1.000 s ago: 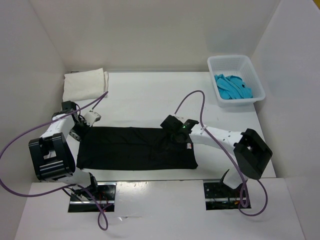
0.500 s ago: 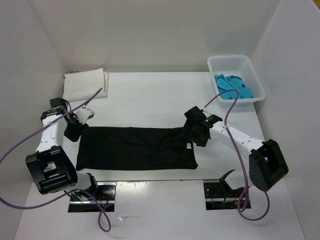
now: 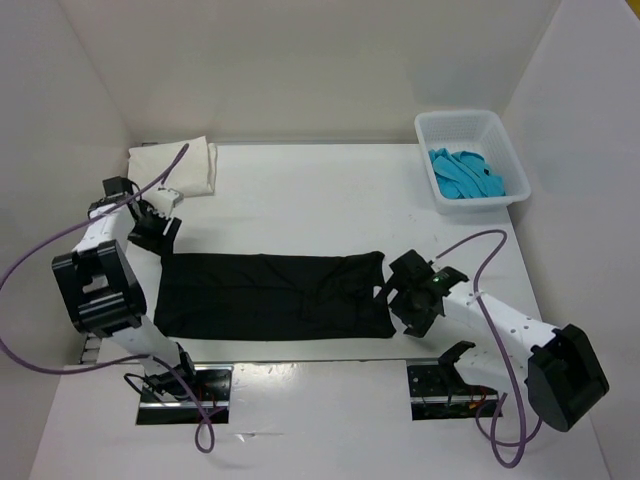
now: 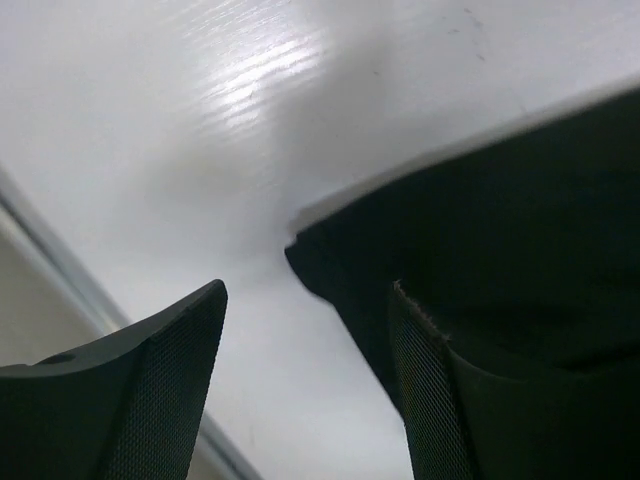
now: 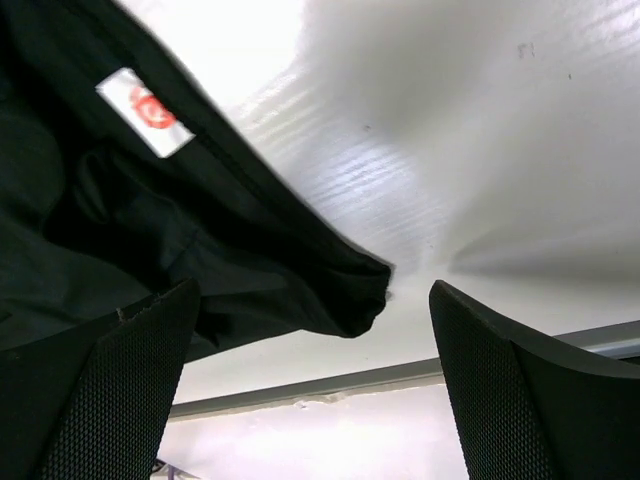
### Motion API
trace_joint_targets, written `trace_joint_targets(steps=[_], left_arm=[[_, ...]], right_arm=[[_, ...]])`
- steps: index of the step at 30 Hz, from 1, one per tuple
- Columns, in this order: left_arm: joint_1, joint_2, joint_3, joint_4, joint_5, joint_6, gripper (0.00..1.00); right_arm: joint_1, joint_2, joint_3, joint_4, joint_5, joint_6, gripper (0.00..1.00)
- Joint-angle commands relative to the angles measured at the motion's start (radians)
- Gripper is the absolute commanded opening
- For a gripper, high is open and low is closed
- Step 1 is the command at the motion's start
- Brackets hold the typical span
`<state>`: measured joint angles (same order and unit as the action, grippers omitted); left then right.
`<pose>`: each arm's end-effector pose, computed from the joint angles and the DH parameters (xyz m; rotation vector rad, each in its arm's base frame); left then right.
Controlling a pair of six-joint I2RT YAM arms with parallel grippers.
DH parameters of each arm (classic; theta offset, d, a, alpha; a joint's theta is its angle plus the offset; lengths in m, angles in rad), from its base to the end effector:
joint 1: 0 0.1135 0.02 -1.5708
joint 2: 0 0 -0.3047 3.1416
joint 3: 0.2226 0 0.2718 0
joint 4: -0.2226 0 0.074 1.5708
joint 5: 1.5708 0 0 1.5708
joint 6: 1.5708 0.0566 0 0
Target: Fold and stack the t-shirts
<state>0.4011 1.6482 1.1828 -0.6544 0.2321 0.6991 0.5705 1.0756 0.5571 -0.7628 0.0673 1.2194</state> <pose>0.3399 0.1300 0.2358 0.4614 2.5985 0.0542 0.1472 0.0899 0.1773 0.9368 2.7407 0.2684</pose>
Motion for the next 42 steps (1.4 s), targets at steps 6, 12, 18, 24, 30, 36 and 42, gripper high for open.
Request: trace_joint_targets(steps=[6, 12, 18, 24, 30, 36, 42], left_arm=[[-0.021, 0.140, 0.008, 0.141, -0.115, -0.095, 0.73], [-0.021, 0.130, -0.069, 0.141, -0.171, -0.076, 0.73], [0.008, 0.058, -0.114, 0.112, -0.171, -0.056, 0.73], [0.047, -0.016, -0.094, 0.052, -0.180, -0.035, 0.75], [0.085, -0.034, -0.060, -0.011, -0.189, -0.026, 0.75], [0.085, -0.034, -0.039, -0.089, -0.189, -0.026, 0.76], [0.048, -0.025, -0.020, -0.125, -0.165, -0.035, 0.76]], right_arm=[[0.000, 0.144, -0.036, 0.076, -0.069, -0.001, 0.86], [0.000, 0.185, -0.025, 0.076, -0.069, -0.015, 0.40], [-0.064, 0.259, 0.038, 0.134, -0.075, -0.089, 0.00], [-0.220, 0.481, 0.278, 0.178, -0.028, -0.259, 0.00], [-0.342, 0.818, 0.683, 0.212, 0.034, -0.467, 0.00], [-0.299, 1.317, 1.468, -0.002, 0.213, -0.647, 0.01], [-0.291, 1.646, 2.436, -0.288, 0.266, -0.747, 1.00]])
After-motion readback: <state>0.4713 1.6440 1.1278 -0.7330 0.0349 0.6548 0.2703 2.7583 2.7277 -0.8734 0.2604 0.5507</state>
